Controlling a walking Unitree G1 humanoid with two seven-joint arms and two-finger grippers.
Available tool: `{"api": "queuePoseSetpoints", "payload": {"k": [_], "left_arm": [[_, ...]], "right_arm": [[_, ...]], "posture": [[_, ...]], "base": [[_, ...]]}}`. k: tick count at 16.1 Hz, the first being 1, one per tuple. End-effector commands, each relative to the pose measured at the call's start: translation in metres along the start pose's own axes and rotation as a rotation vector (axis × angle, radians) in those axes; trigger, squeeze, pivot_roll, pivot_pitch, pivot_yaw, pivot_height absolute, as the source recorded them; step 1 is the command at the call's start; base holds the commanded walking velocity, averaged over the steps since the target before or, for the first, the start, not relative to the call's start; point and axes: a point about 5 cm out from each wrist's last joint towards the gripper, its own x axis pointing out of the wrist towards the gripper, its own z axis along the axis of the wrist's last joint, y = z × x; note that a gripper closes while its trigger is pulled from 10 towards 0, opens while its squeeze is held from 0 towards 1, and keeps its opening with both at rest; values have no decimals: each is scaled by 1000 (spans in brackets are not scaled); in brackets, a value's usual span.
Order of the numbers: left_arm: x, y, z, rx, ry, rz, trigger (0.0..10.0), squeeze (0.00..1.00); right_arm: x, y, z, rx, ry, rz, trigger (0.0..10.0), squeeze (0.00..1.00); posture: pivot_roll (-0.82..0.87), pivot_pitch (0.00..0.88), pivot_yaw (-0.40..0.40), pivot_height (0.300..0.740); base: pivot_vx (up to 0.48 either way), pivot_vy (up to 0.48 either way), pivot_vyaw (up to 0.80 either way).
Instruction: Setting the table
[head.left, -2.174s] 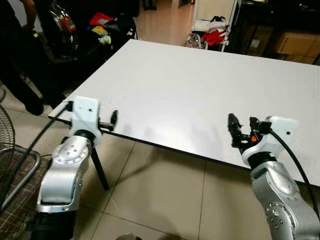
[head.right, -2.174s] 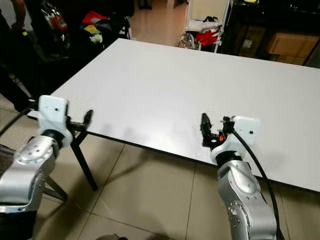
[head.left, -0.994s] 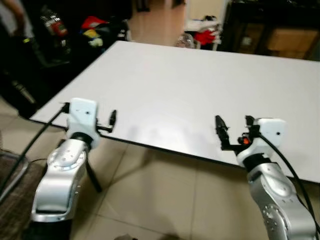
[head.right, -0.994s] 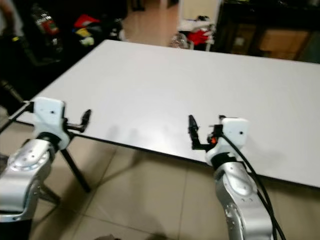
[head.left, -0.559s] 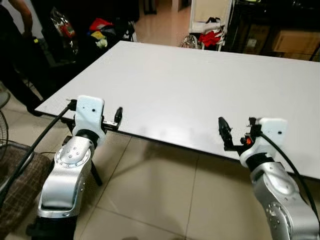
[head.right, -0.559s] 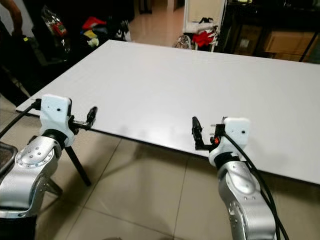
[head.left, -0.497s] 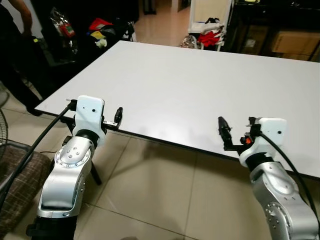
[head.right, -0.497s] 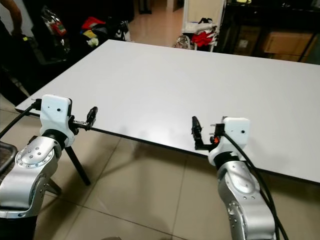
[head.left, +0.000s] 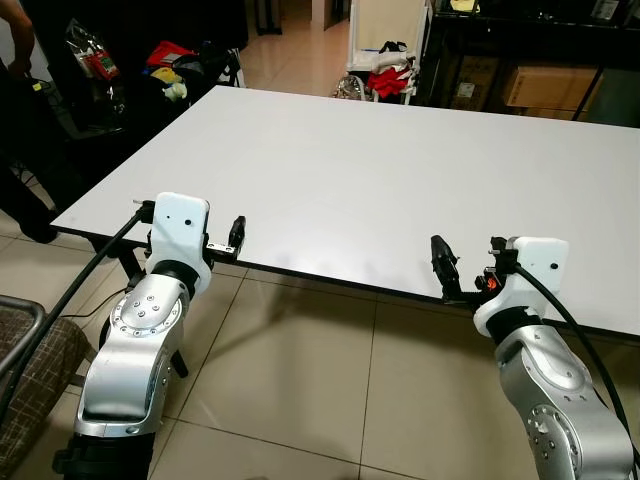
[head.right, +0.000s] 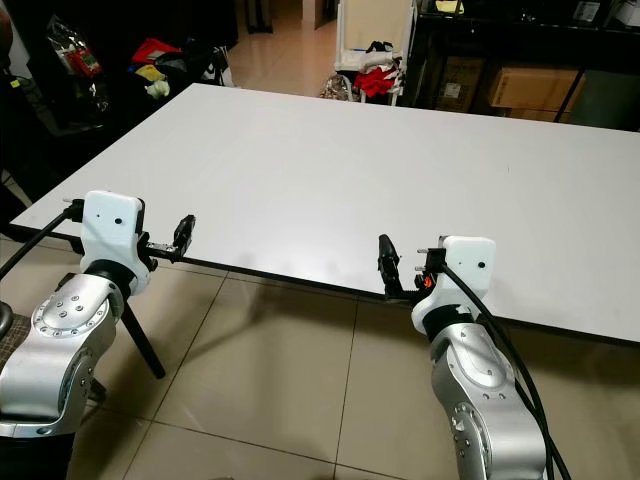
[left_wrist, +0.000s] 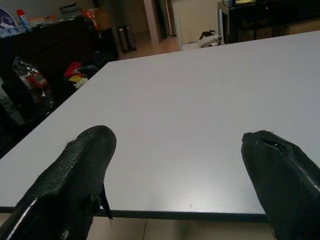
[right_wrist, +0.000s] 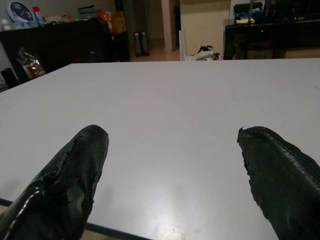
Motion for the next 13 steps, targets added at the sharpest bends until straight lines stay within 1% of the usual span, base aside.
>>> {"api": "queuePoseSetpoints", "payload": {"k": [1,10,13], "left_arm": [[0,-1,-4,8,21,-3,10000,0],[-3,0,-4,14,20,-9,10000,0],[-2,-1,-4,14,21,-13,10000,0]], "right_arm": [[-2,-2,4,-1,-11,-13,10000,0],[-1,1,1,-11,9,-7,10000,0],[-1,1,1,-12,12,-12,10000,0]], "posture": [[4,0,37,740],[11,0,27,740],[11,0,27,740]], "base": [[-266,0,0],[-274,0,0],[-80,0,0]]}}
